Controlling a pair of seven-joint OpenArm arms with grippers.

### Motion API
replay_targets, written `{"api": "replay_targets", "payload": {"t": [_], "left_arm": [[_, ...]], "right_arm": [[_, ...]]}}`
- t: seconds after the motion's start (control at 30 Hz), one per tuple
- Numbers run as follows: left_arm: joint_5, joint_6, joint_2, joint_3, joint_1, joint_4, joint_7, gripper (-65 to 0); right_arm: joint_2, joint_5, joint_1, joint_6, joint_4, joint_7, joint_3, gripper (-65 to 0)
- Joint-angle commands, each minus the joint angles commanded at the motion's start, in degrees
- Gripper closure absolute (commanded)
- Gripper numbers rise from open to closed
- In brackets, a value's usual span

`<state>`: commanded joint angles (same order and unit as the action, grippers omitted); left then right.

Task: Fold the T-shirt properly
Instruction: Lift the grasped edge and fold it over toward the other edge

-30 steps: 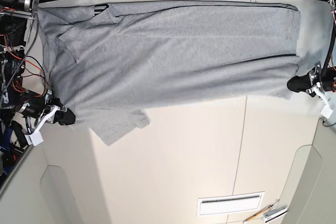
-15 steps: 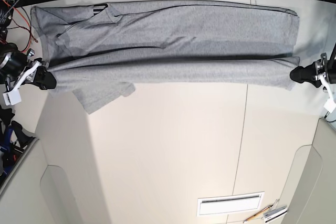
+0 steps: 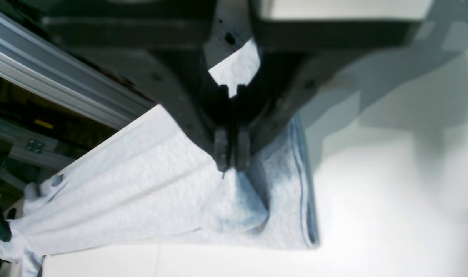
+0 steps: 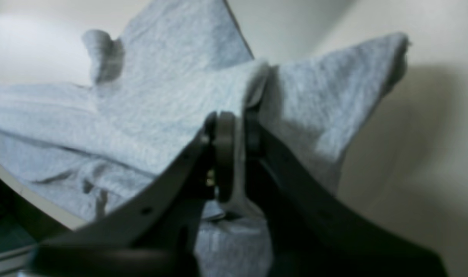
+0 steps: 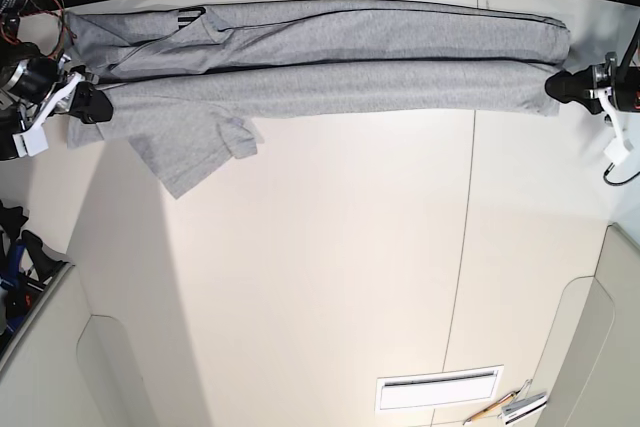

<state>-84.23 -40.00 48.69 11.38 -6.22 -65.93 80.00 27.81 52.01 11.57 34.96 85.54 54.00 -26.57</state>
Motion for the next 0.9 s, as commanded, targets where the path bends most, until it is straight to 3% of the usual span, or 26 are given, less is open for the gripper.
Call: {"api": "replay_targets", "payload": {"t": [0.17,0.3,0.53,0.57,0.67,0.9], "left_arm": [[7.6,0.0,-3.3,0.0,-0.2,0.0,0.0,0.0],[9.8,0.0,-4.6,0.0,-1.3,0.1,0.0,0.0],[17.3,0.0,-6.0,0.0,-3.1,0.2,-4.6,0.0],[18.0,0.0,-6.2,0.0,-3.4,0.2,-5.6,0.0],[19.7,0.0,-6.1,0.0,-3.6,0.2,-7.6,-9.9],[19.8,0.0,-6.1,0.0,-3.7,0.2,-7.8,-11.2]], "right_arm": [[-0.1,-0.6,0.7,-0.02,-1.1,-0.2,0.0,0.0],[-0.1,-1.2,0.7,-0.02,-3.0,-0.7,0.0,0.0],[-0.1,-1.9,0.7,-0.07,-10.7,-6.4,0.0,0.0],[-0.1,-1.9,0.7,-0.09,-11.3,-6.5,0.0,-5.3],[-0.2,-1.4,0.6,-0.13,-11.4,-6.4,0.0,-23.0],[-1.4,1.0,0.7,-0.24,-5.1,-3.9,-5.2,-24.4]]}}
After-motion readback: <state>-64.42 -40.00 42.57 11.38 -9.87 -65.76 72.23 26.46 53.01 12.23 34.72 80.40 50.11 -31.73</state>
